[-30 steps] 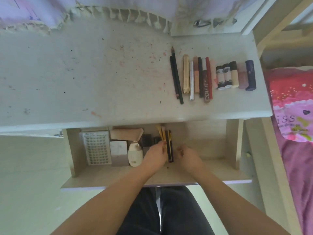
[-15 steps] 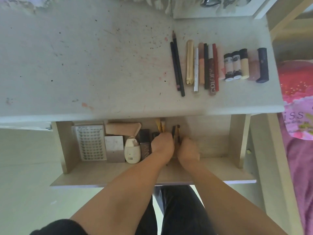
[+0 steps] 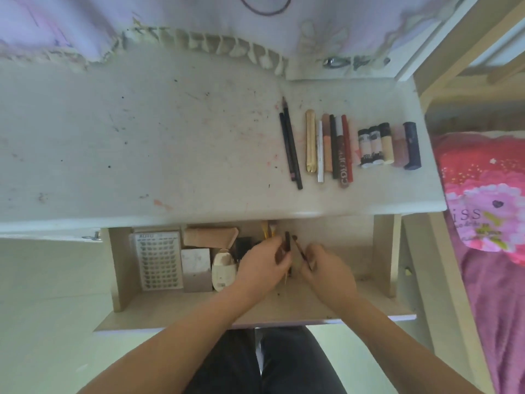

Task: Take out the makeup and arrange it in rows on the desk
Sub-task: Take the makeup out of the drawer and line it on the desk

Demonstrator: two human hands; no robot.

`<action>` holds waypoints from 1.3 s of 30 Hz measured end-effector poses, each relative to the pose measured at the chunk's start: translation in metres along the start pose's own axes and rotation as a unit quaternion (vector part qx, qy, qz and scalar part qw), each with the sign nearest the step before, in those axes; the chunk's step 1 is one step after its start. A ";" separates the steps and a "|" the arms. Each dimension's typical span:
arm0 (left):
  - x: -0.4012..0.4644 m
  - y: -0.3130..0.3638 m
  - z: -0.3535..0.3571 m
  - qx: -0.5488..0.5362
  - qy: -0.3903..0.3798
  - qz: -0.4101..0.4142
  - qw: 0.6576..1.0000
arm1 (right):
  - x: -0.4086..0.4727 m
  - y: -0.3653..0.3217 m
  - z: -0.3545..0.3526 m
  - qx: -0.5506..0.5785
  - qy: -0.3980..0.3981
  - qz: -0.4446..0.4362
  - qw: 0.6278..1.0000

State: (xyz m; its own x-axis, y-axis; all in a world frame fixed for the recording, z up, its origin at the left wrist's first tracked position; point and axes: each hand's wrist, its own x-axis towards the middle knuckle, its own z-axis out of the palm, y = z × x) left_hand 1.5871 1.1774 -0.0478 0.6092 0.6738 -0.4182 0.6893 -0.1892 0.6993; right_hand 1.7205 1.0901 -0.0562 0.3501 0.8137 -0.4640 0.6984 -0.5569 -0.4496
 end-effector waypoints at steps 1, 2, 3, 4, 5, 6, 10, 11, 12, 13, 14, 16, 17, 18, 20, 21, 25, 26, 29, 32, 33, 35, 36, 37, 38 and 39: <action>-0.010 0.004 -0.018 -0.009 0.016 0.028 0.999 | -0.007 -0.007 -0.013 0.006 0.010 -0.027 1.000; -0.017 0.009 -0.037 -0.022 0.037 0.046 0.998 | -0.010 -0.018 -0.028 0.024 0.021 -0.045 0.998; -0.018 0.014 -0.056 -0.040 0.064 0.056 0.996 | -0.008 -0.030 -0.043 0.059 0.039 -0.054 0.996; -0.012 0.020 -0.074 -0.056 0.095 0.058 0.992 | -0.001 -0.045 -0.059 0.105 0.065 -0.060 0.991; -0.001 0.025 -0.090 -0.062 0.123 0.057 0.989 | 0.010 -0.060 -0.074 0.148 0.092 -0.068 0.982; 0.014 0.031 -0.104 -0.057 0.144 0.052 0.987 | 0.024 -0.075 -0.087 0.176 0.116 -0.076 0.975; 0.089 0.049 -0.138 0.018 0.144 -0.011 0.989 | 0.091 -0.123 -0.112 0.140 0.149 -0.078 0.976; 0.104 0.050 -0.140 0.024 0.134 -0.032 0.990 | 0.104 -0.129 -0.112 0.103 0.146 -0.069 0.981; 0.117 0.051 -0.141 0.029 0.124 -0.047 0.991 | 0.114 -0.132 -0.111 0.066 0.139 -0.059 0.986; 0.125 0.051 -0.141 0.035 0.119 -0.055 0.991 | 0.121 -0.133 -0.109 0.032 0.128 -0.047 0.990; 0.131 0.051 -0.140 0.042 0.118 -0.058 0.990 | 0.125 -0.134 -0.108 0.003 0.117 -0.038 0.992; 0.137 0.051 -0.138 0.057 0.123 -0.058 0.989 | 0.127 -0.133 -0.107 -0.039 0.106 -0.036 0.993; 0.138 0.051 -0.137 0.066 0.126 -0.060 0.988 | 0.125 -0.131 -0.107 -0.047 0.108 -0.043 0.992; 0.139 0.051 -0.135 0.076 0.128 -0.062 0.987 | 0.122 -0.130 -0.109 -0.045 0.113 -0.050 0.991; 0.132 0.051 -0.134 0.088 0.136 -0.054 0.985 | 0.112 -0.123 -0.115 -0.011 0.133 -0.071 0.988; 0.123 0.049 -0.132 0.078 0.144 -0.039 0.986 | 0.103 -0.118 -0.117 0.019 0.145 -0.088 0.985; 0.044 0.025 -0.096 -0.046 0.124 0.056 0.990 | 0.046 -0.072 -0.093 0.103 0.109 -0.141 0.979; 0.022 0.016 -0.078 -0.050 0.086 0.053 0.994 | 0.033 -0.056 -0.076 0.086 0.073 -0.122 0.986; -0.012 -0.012 -0.018 0.000 -0.046 -0.014 0.999 | 0.017 -0.008 -0.012 0.000 -0.043 -0.020 0.999; 0.008 -0.027 0.019 0.031 -0.072 -0.098 0.992 | 0.028 0.016 0.033 0.017 -0.102 0.102 0.989; 0.020 -0.029 0.026 0.051 -0.058 -0.112 0.991 | 0.033 0.017 0.043 0.028 -0.097 0.126 0.987; 0.040 -0.031 0.037 0.080 -0.028 -0.140 0.987 | 0.043 0.015 0.060 0.032 -0.073 0.164 0.983; 0.048 -0.032 0.041 0.096 -0.020 -0.150 0.984 | 0.047 0.013 0.066 0.021 -0.061 0.181 0.981; 0.055 -0.033 0.044 0.124 -0.015 -0.152 0.980 | 0.050 0.011 0.071 0.001 -0.050 0.194 0.980; 0.060 -0.033 0.046 0.158 -0.015 -0.151 0.976 | 0.052 0.010 0.074 -0.017 -0.038 0.202 0.979; 0.064 -0.033 0.048 0.184 -0.015 -0.148 0.972 | 0.054 0.009 0.076 -0.025 -0.027 0.207 0.978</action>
State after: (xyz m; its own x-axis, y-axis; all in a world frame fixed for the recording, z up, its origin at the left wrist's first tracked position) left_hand 1.6222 1.1923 -0.1260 0.3701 0.7172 -0.5905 0.9263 -0.2365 0.2934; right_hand 1.6983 1.1157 -0.1432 0.5762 0.5099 -0.6387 0.5347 -0.8262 -0.1772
